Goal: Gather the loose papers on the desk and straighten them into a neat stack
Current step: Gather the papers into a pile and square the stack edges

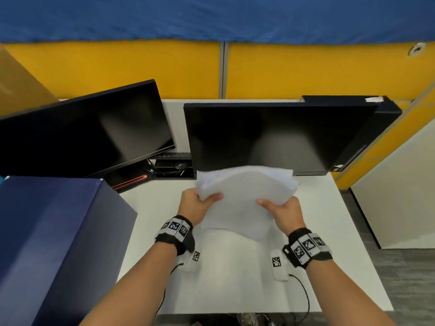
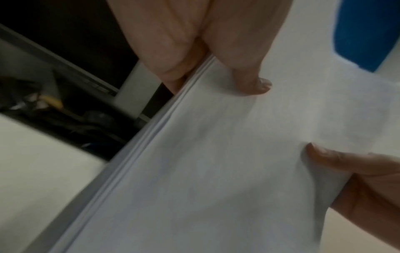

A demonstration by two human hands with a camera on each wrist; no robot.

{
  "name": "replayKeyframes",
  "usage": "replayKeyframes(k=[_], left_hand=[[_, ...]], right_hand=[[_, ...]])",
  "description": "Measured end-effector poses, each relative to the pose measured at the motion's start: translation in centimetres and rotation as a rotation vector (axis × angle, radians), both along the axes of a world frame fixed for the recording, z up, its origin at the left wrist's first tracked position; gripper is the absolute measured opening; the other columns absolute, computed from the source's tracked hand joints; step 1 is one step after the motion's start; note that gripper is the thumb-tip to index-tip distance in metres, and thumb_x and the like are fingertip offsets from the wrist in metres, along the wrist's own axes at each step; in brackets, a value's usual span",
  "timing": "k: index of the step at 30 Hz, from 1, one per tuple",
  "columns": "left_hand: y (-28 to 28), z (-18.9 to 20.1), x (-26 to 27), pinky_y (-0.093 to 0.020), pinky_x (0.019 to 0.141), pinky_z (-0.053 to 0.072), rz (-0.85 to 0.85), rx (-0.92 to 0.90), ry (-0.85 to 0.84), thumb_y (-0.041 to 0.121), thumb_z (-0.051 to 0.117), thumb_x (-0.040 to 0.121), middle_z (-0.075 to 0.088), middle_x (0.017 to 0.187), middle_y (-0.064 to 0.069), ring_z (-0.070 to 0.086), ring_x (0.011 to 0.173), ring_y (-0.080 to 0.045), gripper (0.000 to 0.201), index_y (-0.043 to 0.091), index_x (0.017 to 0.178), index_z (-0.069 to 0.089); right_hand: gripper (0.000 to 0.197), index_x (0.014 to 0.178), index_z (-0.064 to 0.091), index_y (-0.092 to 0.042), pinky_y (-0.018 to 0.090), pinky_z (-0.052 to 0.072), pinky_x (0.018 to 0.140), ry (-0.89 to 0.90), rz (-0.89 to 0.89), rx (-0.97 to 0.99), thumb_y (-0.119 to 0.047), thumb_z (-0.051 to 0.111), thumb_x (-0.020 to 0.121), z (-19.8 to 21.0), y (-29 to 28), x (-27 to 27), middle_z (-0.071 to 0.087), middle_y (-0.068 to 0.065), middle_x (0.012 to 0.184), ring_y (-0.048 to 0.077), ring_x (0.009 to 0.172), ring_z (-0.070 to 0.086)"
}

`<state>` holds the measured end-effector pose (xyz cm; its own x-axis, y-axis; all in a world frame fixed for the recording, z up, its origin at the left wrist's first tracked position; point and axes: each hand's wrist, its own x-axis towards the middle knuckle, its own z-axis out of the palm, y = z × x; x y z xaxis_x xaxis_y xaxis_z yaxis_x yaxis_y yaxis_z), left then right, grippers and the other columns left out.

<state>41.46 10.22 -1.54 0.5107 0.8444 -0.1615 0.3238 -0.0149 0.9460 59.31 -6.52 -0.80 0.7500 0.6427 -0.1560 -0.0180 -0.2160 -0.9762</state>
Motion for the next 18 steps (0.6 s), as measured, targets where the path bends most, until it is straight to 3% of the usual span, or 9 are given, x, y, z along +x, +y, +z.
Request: replayKeyframes(k=[2,4,6,8,10,12,14,18], left_hand=[[0.0,2.0,-0.1,-0.018,0.063,0.054,0.03,0.054,-0.113,0.021,0.086,0.075,0.073,0.071,0.017,0.069,0.068,0.002,0.019,0.031,0.076,0.07],[-0.5,3.3,-0.5,-0.008,0.063,0.052,0.022,0.124,-0.187,0.017,0.085,0.077,0.07,0.068,0.031,0.067,0.069,0.013,0.026,0.038,0.082,0.069],[-1.1,3.1,-1.1,-0.007,0.066,0.052,-0.005,0.149,-0.223,0.019,0.086,0.075,0.072,0.074,0.033,0.068,0.075,0.013,0.025,0.034,0.088,0.072],[-1.6,1.5,-1.7,-0.011,0.075,0.055,-0.028,0.143,-0.188,0.022,0.091,0.067,0.076,0.089,0.02,0.071,0.087,0.006,0.038,0.024,0.102,0.075],[-2.0,-0.2,-1.8,-0.022,0.085,0.058,-0.053,0.059,-0.103,0.023,0.093,0.066,0.076,0.101,0.01,0.072,0.095,-0.003,0.048,0.018,0.109,0.074],[-2.2,-0.8,-1.4,-0.026,0.081,0.059,-0.035,0.016,-0.051,0.022,0.088,0.073,0.073,0.093,0.013,0.071,0.088,-0.003,0.03,0.022,0.1,0.073],[-2.1,0.0,-1.0,-0.014,0.067,0.052,0.0,0.043,-0.067,0.018,0.084,0.078,0.068,0.083,0.017,0.067,0.074,0.01,0.022,0.026,0.093,0.07],[-1.9,1.3,-1.1,0.002,0.071,0.044,-0.011,0.159,-0.167,0.008,0.082,0.079,0.064,0.089,0.028,0.061,0.08,0.026,0.027,0.024,0.098,0.071]], right_hand=[[0.026,0.082,0.071,-0.027,0.014,0.055,0.065,-0.054,-0.039,0.126,-0.006,0.083,0.074,1.8,0.0,0.1,0.075,-0.016,0.077,0.002,0.08,0.073],[0.032,0.083,0.072,-0.033,0.015,0.057,0.07,-0.133,-0.025,0.233,-0.004,0.083,0.075,3.4,-0.5,0.2,0.076,-0.022,0.082,-0.003,0.08,0.072],[0.034,0.086,0.071,-0.036,0.015,0.057,0.073,-0.173,-0.021,0.247,-0.005,0.083,0.075,3.1,-1.1,0.2,0.076,-0.023,0.087,-0.003,0.084,0.071],[0.031,0.089,0.071,-0.031,0.019,0.058,0.075,-0.159,0.009,0.149,-0.009,0.085,0.072,1.3,-1.7,0.3,0.075,-0.024,0.086,-0.005,0.083,0.071],[0.033,0.094,0.072,-0.026,0.025,0.059,0.081,-0.123,0.076,0.024,-0.013,0.088,0.069,-1.0,-2.1,0.2,0.077,-0.017,0.089,0.001,0.089,0.072],[0.03,0.09,0.072,-0.028,0.02,0.058,0.076,-0.102,0.078,-0.02,-0.012,0.088,0.07,-1.8,-2.2,-0.1,0.077,-0.014,0.087,0.008,0.092,0.073],[0.031,0.085,0.071,-0.032,0.011,0.055,0.068,-0.095,0.032,0.039,-0.007,0.085,0.073,-1.0,-1.8,-0.4,0.076,-0.02,0.081,0.001,0.087,0.072],[0.036,0.092,0.069,-0.034,0.011,0.055,0.074,-0.147,-0.01,0.18,-0.006,0.084,0.074,0.4,-2.1,0.0,0.075,-0.025,0.088,-0.005,0.086,0.07]])
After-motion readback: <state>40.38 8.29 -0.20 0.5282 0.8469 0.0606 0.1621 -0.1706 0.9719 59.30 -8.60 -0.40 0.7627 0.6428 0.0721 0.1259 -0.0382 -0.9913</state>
